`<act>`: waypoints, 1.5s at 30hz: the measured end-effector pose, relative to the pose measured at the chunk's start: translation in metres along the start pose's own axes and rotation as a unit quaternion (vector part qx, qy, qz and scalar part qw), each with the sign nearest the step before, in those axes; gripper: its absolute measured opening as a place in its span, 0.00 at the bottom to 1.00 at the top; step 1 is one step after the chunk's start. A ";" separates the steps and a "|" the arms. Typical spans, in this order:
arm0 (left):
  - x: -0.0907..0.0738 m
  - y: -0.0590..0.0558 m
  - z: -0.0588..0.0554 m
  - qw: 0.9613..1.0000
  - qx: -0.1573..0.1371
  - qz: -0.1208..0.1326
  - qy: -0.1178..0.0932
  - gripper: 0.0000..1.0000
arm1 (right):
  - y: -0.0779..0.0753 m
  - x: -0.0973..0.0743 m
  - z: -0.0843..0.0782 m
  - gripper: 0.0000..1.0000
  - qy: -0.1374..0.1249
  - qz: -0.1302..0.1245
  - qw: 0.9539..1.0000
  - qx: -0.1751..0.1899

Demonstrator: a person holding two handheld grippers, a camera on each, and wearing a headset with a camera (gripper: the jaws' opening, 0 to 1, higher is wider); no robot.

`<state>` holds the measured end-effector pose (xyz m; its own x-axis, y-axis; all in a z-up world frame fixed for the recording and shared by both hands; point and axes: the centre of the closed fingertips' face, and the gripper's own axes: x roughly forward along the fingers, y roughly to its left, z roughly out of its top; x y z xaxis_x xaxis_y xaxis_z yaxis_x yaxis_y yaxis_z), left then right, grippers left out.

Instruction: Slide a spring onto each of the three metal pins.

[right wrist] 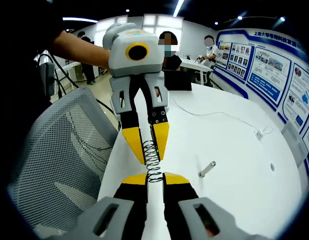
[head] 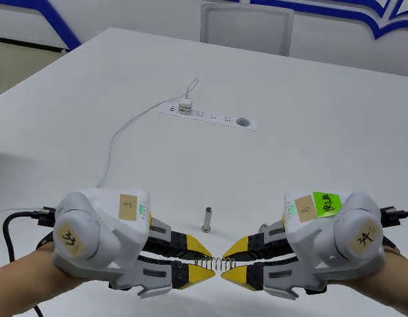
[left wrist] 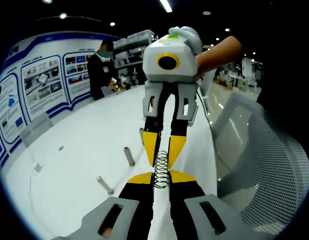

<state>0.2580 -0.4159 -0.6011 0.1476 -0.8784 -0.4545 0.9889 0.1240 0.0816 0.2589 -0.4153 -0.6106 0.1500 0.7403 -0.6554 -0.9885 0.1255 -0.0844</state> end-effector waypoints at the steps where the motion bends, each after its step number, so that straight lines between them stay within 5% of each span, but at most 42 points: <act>1: 0.000 0.000 0.000 1.000 0.002 0.001 0.001 0.10 | -0.001 -0.001 0.001 0.11 -0.003 -0.002 1.000 0.003; 7: 0.003 0.001 0.002 1.000 0.002 0.001 0.000 0.10 | -0.002 -0.013 0.012 0.11 -0.032 -0.001 0.999 0.030; 10: 0.003 0.001 0.008 0.999 -0.033 0.000 -0.025 0.10 | -0.001 -0.018 0.016 0.11 -0.051 0.004 0.998 0.046; 16: 0.003 -0.001 0.008 1.000 -0.017 0.002 -0.020 0.10 | 0.002 -0.023 0.028 0.11 -0.088 0.015 0.993 0.076; 21: 0.005 -0.003 0.002 1.000 -0.014 0.004 -0.006 0.10 | 0.004 -0.017 0.033 0.11 -0.081 0.011 0.994 0.068; 26: 0.003 -0.002 0.003 1.000 -0.016 0.012 -0.009 0.10 | 0.003 -0.017 0.042 0.11 -0.100 0.009 0.992 0.081; 45: 0.002 0.007 -0.001 0.998 -0.033 0.058 -0.014 0.11 | -0.006 -0.012 0.047 0.10 -0.097 -0.018 0.989 0.111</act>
<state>0.2654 -0.4162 -0.6018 0.2618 -0.8688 -0.4203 0.9641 0.2552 0.0731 0.2637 -0.3936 -0.5670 0.2063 0.8431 -0.4967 -0.9573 0.2790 0.0760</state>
